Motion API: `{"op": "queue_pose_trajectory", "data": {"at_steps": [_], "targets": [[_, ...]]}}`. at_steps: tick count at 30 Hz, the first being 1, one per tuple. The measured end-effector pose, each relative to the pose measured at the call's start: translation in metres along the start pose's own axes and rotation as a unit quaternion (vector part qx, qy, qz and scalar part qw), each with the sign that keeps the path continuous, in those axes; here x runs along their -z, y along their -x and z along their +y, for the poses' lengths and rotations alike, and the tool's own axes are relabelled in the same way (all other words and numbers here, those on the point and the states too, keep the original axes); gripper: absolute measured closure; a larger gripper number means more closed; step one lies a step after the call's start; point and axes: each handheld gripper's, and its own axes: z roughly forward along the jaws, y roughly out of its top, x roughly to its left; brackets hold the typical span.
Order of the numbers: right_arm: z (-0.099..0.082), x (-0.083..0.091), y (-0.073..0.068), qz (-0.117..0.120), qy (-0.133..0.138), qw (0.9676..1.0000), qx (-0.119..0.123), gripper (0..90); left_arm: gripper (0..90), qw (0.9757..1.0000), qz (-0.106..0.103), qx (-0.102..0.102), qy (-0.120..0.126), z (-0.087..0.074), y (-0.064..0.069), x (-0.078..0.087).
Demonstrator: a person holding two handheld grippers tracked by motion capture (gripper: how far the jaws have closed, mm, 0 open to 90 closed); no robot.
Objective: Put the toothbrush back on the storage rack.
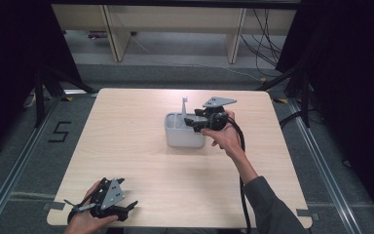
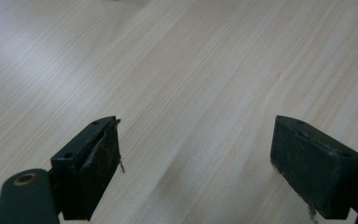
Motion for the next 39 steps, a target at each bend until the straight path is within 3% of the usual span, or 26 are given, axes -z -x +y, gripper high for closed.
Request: {"op": "queue_pose_trajectory", "data": {"at_steps": [2,7,13,16,17,19,21,22,24,28,29,34,39], "targets": [[0.0,0.002,0.001,-0.004,0.005,0.9999,0.009,39.7,15.2,1.0,0.0,0.0,0.001,0.0,0.0,0.0],[-0.002,0.007,-0.001,-0.007,0.006,1.0,-0.001,37.8,15.2,1.0,0.001,-0.002,0.001,0.0,0.0,0.0],[-0.006,0.013,-0.002,-0.017,0.009,0.9998,0.009,34.9,15.2,1.0,0.002,0.0,0.001,0.0,0.0,0.0],[-0.008,0.017,-0.004,-0.02,0.003,0.9998,-0.006,33.7,15.2,1.0,0.0,0.002,-0.001,0.0,0.0,0.0],[-0.009,0.016,-0.002,-0.022,0.015,0.9996,0.005,33.7,15.2,1.0,0.0,0.0,-0.001,0.0,0.0,0.0],[-0.01,0.018,-0.002,-0.017,0.016,0.9997,0.004,33.6,15.2,1.0,0.0,-0.002,0.0,0.0,0.0,0.0],[-0.011,0.02,-0.002,-0.025,0.011,0.9996,0.004,33.1,15.2,1.0,0.001,-0.001,0.0,0.0,0.0,0.0],[-0.012,0.021,-0.004,-0.025,0.01,0.9996,-0.008,33.0,15.2,1.0,0.001,-0.002,-0.001,0.0,0.0,0.0],[-0.012,0.022,-0.001,-0.02,0.012,0.9997,0.004,32.9,15.2,1.0,0.001,-0.001,0.0,0.0,0.001,0.0],[-0.014,0.027,-0.002,-0.024,0.005,0.9997,-0.005,32.4,15.2,1.0,0.004,0.002,0.001,0.0,0.002,0.0],[-0.014,0.028,0.001,-0.024,0.01,0.9996,0.007,32.1,15.2,1.0,0.003,-0.001,-0.001,0.0,0.001,0.0],[-0.016,0.033,0.002,-0.028,0.007,0.9996,-0.006,29.7,15.2,1.0,0.003,0.0,0.0,0.0,0.001,0.001],[-0.018,0.036,0.004,-0.029,0.013,0.9995,0.002,27.4,15.2,1.0,0.003,0.0,0.001,0.001,0.002,0.001]]}}
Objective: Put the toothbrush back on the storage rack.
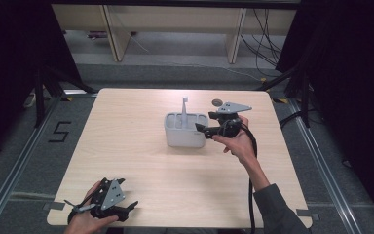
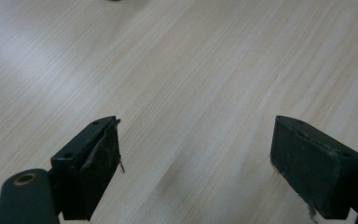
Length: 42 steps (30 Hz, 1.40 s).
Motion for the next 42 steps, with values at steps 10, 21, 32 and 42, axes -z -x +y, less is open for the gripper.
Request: {"op": "queue_pose_trajectory", "data": {"at_steps": [10,21,32,42], "targets": [[-0.004,0.001,-0.007,0.002,-0.007,0.9999,-0.01,15.9,15.2,1.0,0.003,-0.002,0.0,0.0,-0.001,0.0],[-0.011,0.008,-0.01,0.005,-0.018,0.9998,-0.003,15.6,15.2,1.0,-0.002,-0.005,-0.003,0.0,-0.001,0.001],[-0.02,0.014,-0.013,0.001,-0.027,0.9996,0.009,15.6,15.2,1.0,-0.004,-0.002,-0.001,0.0,-0.001,0.001],[-0.029,0.017,-0.018,0.006,-0.042,0.9991,0.008,15.6,15.2,1.0,-0.004,0.0,0.0,0.0,0.0,0.001]]}}
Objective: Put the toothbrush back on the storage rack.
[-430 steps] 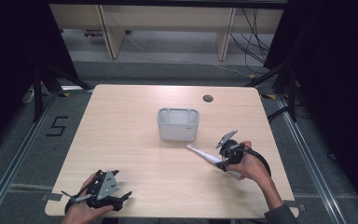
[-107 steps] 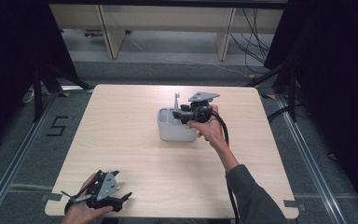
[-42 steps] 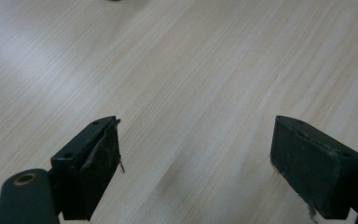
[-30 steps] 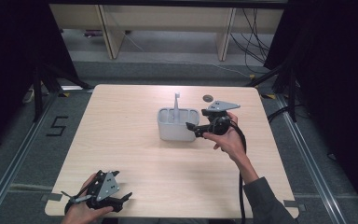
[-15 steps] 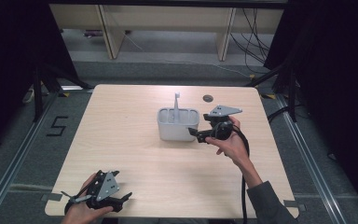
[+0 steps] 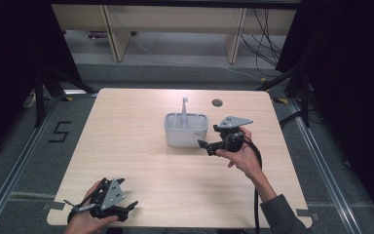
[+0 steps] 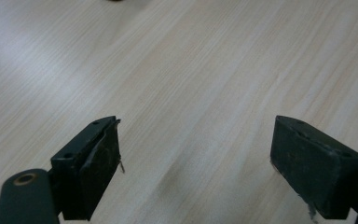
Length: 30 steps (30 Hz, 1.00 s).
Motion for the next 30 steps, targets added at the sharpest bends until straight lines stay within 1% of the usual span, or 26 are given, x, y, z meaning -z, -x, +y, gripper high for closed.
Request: {"op": "queue_pose_trajectory", "data": {"at_steps": [1,2,3,4,5,6,7,8,9,10,11,13,14,15,16,17,19,20,21,24,25,26,27,28,29,30], "targets": [[-0.001,0.0,-0.001,0.002,0.0,1.0,-0.004,15.6,15.2,1.0,0.0,-0.002,-0.001,0.0,0.0,0.0],[-0.002,0.0,-0.002,0.004,-0.001,1.0,-0.002,15.6,15.2,1.0,0.0,-0.002,-0.002,0.0,0.0,0.0],[-0.003,0.0,-0.004,0.002,-0.002,1.0,-0.006,15.7,15.2,1.0,-0.001,-0.002,-0.001,0.0,0.0,0.0],[-0.003,0.001,-0.003,0.004,-0.005,1.0,0.003,15.7,15.2,1.0,0.0,-0.001,-0.002,0.0,0.0,0.0],[-0.005,0.001,-0.006,0.007,-0.008,0.9998,-0.014,15.7,15.2,1.0,0.0,-0.001,-0.001,0.0,0.0,0.0],[-0.005,0.001,-0.005,0.005,-0.004,1.0,0.001,15.7,15.2,1.0,0.0,-0.001,-0.002,0.0,0.0,0.0],[-0.006,0.001,-0.007,0.012,-0.01,0.9998,-0.011,15.7,15.2,1.0,0.005,-0.001,0.0,0.0,0.0,0.0],[-0.007,0.001,-0.006,0.011,-0.008,0.9999,-0.001,15.7,15.2,1.0,0.004,0.003,0.0,0.0,0.0,0.0],[-0.008,0.002,-0.008,0.012,-0.013,0.9998,-0.01,15.7,15.2,1.0,0.005,0.001,0.001,0.0,0.0,-0.001],[-0.009,0.001,-0.008,0.012,-0.009,0.9999,-0.006,15.7,15.2,1.0,0.005,0.0,0.0,0.0,0.0,0.0],[-0.01,0.002,-0.008,0.011,-0.009,0.9999,0.006,15.7,15.2,1.0,0.004,0.003,0.0,0.0,0.0,-0.001],[-0.012,0.001,-0.011,0.018,-0.015,0.9997,-0.008,15.7,15.2,1.0,0.004,-0.001,-0.001,0.0,0.0,0.0],[-0.013,0.001,-0.011,0.013,-0.015,0.9998,-0.005,15.7,15.2,1.0,0.004,-0.001,-0.001,0.0,0.0,0.0],[-0.014,0.001,-0.011,0.018,-0.018,0.9997,0.0,15.7,15.2,1.0,0.004,0.002,0.0,0.0,0.0,0.0],[-0.015,0.001,-0.012,0.015,-0.015,0.9998,0.0,15.7,15.2,1.0,0.006,0.002,0.001,0.0,0.0,0.0],[-0.017,0.001,-0.014,0.015,-0.019,0.9997,-0.003,15.7,15.2,1.0,0.006,0.002,0.001,0.0,0.0,0.0],[-0.019,0.001,-0.014,0.022,-0.022,0.9995,0.003,15.7,15.2,1.0,0.006,0.002,0.001,0.0,0.001,0.0],[-0.02,0.001,-0.014,0.012,-0.019,0.9997,0.008,15.7,15.2,1.0,0.006,0.001,0.0,0.0,0.0,0.0],[-0.021,0.001,-0.015,0.021,-0.026,0.9994,0.001,15.7,15.2,1.0,0.005,0.0,0.0,0.0,0.0,0.0],[-0.024,0.002,-0.019,0.019,-0.029,0.9994,-0.005,15.7,15.2,1.0,0.006,-0.001,0.0,0.0,0.0,0.0],[-0.025,0.002,-0.018,0.02,-0.025,0.9995,0.003,15.7,15.2,1.0,0.005,0.0,0.0,0.0,0.001,0.0],[-0.026,0.003,-0.018,0.022,-0.031,0.9993,-0.002,15.7,15.2,1.0,0.005,0.0,0.0,0.0,0.001,0.0],[-0.027,0.002,-0.019,0.021,-0.029,0.9994,-0.001,15.7,15.2,1.0,0.004,0.002,-0.001,0.0,0.0,0.0],[-0.028,0.003,-0.021,0.023,-0.036,0.9991,-0.01,15.7,15.2,1.0,0.005,0.0,0.0,0.0,0.0,-0.001],[-0.029,0.003,-0.02,0.024,-0.035,0.9991,-0.001,15.7,15.2,1.0,0.005,0.001,0.0,0.0,0.0,-0.001],[-0.03,0.003,-0.02,0.021,-0.035,0.9992,-0.007,15.7,15.2,1.0,0.004,-0.001,-0.001,0.0,0.0,0.0]]}}
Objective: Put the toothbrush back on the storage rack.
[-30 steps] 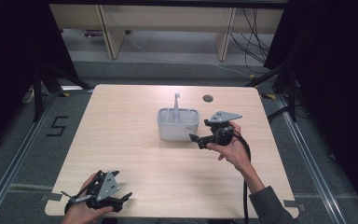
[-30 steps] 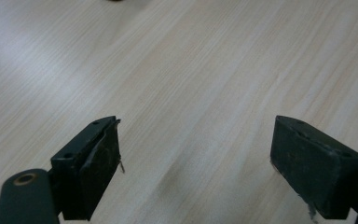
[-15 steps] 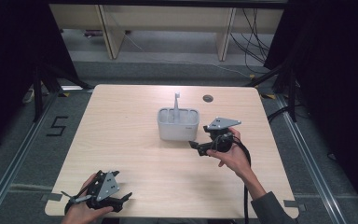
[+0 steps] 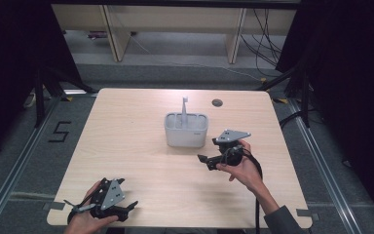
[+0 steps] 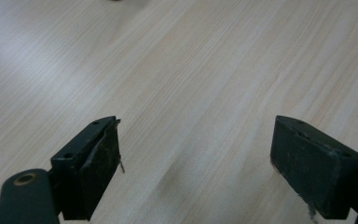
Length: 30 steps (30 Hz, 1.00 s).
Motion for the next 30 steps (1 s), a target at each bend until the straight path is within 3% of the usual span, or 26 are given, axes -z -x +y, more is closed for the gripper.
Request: {"op": "queue_pose_trajectory", "data": {"at_steps": [1,4,6,8,9,13,18,19,30], "targets": [[-0.001,-0.001,0.001,0.003,0.003,0.9999,0.01,15.7,15.2,1.0,0.0,0.0,0.0,0.0,0.0,0.0],[-0.004,0.001,-0.002,0.002,-0.009,1.0,-0.004,15.7,15.2,1.0,0.001,0.002,0.001,0.0,0.0,0.0],[-0.006,0.0,-0.001,0.005,-0.001,1.0,0.008,15.7,15.2,1.0,0.002,0.003,0.001,-0.001,0.0,0.0],[-0.008,0.002,-0.003,0.007,-0.007,0.9999,-0.004,15.7,15.2,1.0,0.001,0.003,0.0,0.0,0.0,0.0],[-0.009,0.001,-0.002,0.001,-0.002,0.9999,0.011,15.7,15.2,1.0,0.001,0.002,0.0,0.0,0.0,0.0],[-0.015,0.001,-0.006,0.008,-0.014,0.9999,-0.001,15.7,15.3,1.0,0.0,0.001,-0.001,0.0,0.0,0.0],[-0.02,0.002,-0.008,0.004,-0.014,0.9998,0.015,15.7,15.2,1.0,0.002,0.003,0.0,-0.001,0.0,0.0],[-0.021,0.002,-0.009,0.007,-0.018,0.9998,0.002,15.7,15.2,1.0,0.002,0.004,0.0,-0.001,0.0,0.0],[-0.032,0.003,-0.015,0.013,-0.027,0.9995,0.01,15.8,15.2,1.0,0.002,0.004,0.0,-0.001,0.0,0.0]]}}
